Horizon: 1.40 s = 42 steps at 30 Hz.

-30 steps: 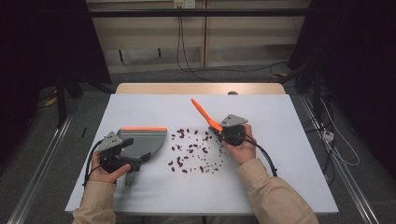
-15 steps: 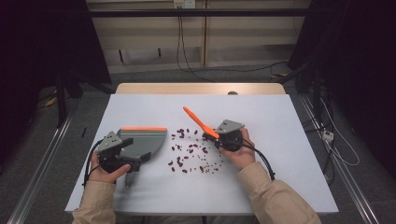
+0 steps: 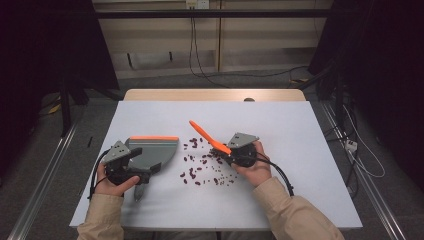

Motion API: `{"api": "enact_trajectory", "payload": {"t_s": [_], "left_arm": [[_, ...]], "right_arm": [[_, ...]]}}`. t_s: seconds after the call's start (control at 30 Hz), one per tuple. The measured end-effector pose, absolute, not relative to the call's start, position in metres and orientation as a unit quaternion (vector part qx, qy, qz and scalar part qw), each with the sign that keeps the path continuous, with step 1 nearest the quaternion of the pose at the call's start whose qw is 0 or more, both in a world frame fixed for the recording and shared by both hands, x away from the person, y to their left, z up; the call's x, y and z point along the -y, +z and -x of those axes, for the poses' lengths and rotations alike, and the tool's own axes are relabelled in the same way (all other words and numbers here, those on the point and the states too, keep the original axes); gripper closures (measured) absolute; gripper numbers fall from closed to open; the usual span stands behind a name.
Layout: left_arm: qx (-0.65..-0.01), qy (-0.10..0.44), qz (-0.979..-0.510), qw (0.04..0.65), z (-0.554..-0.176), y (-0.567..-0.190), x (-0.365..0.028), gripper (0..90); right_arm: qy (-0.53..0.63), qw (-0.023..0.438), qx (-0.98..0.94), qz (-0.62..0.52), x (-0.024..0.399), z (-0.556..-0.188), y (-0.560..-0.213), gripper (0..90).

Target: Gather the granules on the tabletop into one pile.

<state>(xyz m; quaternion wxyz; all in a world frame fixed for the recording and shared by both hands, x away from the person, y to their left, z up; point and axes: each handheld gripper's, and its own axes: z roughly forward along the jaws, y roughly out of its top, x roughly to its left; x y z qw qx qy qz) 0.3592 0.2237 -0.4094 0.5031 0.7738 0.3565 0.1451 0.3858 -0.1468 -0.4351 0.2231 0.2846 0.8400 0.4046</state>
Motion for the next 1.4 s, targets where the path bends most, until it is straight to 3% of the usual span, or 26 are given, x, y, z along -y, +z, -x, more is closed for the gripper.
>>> {"api": "enact_trajectory", "payload": {"t_s": [0.6,0.83,1.4], "left_arm": [[-0.354,0.144,-0.775,0.504,-0.359,-0.408,-0.221,5.5],[-0.355,0.139,-0.777,0.501,-0.358,-0.41,-0.222,5.4],[-0.361,0.133,-0.768,0.511,-0.358,-0.408,-0.226,5.4]], "right_arm": [[0.433,0.221,-0.828,-0.279,0.15,-0.382,-0.427,71.1],[0.453,0.227,-0.813,-0.287,0.159,-0.407,-0.414,71.1],[0.449,0.229,-0.818,-0.277,0.143,-0.488,-0.437,71.1]]}}
